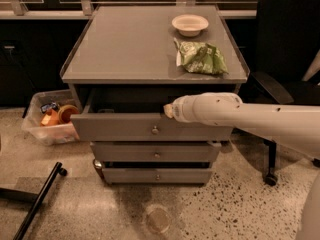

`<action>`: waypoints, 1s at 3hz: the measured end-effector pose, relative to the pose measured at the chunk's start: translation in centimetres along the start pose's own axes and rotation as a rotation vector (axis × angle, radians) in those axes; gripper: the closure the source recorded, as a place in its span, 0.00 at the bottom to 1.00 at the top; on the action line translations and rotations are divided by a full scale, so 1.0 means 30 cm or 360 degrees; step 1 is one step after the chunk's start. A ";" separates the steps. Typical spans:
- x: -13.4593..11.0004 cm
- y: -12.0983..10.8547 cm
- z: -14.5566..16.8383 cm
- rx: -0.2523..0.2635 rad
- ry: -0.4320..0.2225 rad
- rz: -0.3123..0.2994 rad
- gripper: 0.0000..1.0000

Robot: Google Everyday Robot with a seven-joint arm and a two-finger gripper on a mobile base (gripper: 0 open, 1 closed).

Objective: Open top drawer

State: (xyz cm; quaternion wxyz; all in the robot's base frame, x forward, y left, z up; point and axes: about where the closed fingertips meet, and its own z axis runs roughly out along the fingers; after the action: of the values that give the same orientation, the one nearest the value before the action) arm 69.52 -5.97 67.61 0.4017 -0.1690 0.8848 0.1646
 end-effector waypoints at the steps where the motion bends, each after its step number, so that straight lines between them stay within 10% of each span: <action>1: 0.016 0.014 -0.045 -0.0007 0.0032 -0.0074 1.00; 3: 0.055 0.030 -0.074 -0.0025 0.0132 -0.0164 1.00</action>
Offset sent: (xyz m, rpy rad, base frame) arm -0.1335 -0.0348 -0.0055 -0.4371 0.2351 0.4090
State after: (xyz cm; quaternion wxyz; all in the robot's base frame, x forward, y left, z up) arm 66.64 -6.40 67.87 0.3713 -0.2241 0.8896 0.1434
